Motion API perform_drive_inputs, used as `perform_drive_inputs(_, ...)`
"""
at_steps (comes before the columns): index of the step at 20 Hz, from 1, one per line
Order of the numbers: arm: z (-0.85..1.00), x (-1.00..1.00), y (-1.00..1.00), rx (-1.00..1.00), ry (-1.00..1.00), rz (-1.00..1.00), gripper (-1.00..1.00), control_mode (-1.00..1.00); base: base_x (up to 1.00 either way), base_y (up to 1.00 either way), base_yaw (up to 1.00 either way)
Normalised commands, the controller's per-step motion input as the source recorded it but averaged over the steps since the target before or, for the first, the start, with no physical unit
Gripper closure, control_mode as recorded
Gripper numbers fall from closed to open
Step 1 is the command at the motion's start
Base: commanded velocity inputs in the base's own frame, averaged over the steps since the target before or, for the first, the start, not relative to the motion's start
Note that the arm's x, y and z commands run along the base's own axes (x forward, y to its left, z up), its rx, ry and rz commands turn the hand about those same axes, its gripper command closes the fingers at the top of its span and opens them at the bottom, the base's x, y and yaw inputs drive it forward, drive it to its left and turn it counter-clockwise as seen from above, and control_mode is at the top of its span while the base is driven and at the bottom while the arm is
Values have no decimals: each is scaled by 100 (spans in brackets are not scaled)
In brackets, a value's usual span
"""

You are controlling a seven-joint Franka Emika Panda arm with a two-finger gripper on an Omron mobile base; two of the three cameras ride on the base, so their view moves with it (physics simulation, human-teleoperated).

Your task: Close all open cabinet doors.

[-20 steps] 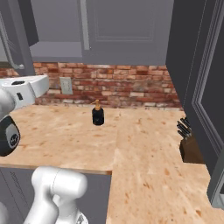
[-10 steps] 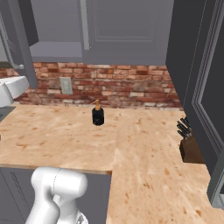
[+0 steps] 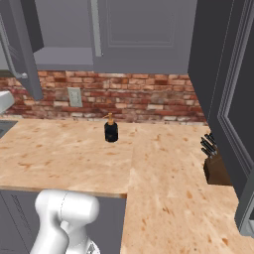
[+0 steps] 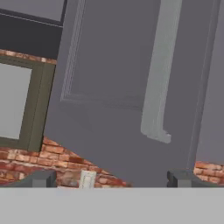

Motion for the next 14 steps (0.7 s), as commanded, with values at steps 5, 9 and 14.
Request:
perform_drive_inputs(5,-23,59,40,1,-11,-5,-100,-100,0,0,0)
perform_drive_inputs(9,-21,51,4,6,-14,-11,-100,-100,0,0,0)
perform_drive_inputs(14,-12,56,0,5,-14,-15,-100,-100,0,0,0)
